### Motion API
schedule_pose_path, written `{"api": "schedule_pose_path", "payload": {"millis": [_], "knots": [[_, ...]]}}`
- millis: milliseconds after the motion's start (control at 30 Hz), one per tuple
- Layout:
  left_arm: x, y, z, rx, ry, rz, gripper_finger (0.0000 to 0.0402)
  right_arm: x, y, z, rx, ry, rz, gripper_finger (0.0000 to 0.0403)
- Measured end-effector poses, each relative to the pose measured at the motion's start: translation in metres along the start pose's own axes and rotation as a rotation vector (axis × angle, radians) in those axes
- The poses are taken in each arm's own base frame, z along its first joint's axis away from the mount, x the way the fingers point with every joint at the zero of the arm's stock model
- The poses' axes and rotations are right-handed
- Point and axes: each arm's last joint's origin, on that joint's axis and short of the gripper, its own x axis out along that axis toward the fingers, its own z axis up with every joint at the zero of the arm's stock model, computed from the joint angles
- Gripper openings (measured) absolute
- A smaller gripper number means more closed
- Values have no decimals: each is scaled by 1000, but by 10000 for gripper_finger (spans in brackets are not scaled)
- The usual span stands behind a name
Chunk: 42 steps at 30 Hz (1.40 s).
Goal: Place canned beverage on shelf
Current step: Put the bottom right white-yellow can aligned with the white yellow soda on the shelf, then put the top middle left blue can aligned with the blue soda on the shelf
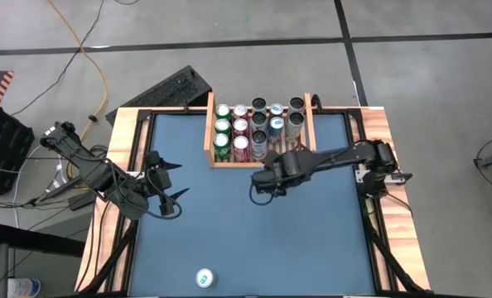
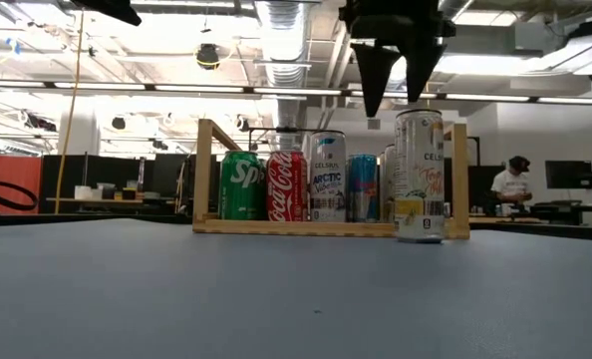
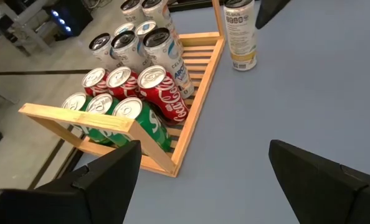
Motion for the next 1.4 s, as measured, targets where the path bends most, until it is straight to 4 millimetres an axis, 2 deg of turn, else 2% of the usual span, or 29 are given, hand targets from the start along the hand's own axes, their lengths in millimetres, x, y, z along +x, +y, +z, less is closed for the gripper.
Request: {"api": "schedule_pose_path", "payload": {"millis": [300,567,767,900,1133,1400], "knots": [[0,0,0,0,3,-8,341,11,-11,7,25,68,16,280],[0,-2,-1,18,28,-65,341,42,-28,-16,93,193,-60,280],[0,-2,-1,18,26,-63,341,47,-34,-24,123,192,-26,280],[0,-2,-1,17,26,-62,341,50,-32,-23,118,172,53,277],[0,-2,0,16,22,-53,341,71,-22,-30,102,199,109,275],[0,-1,0,15,7,-18,341,77,-17,-21,89,135,189,275]]}}
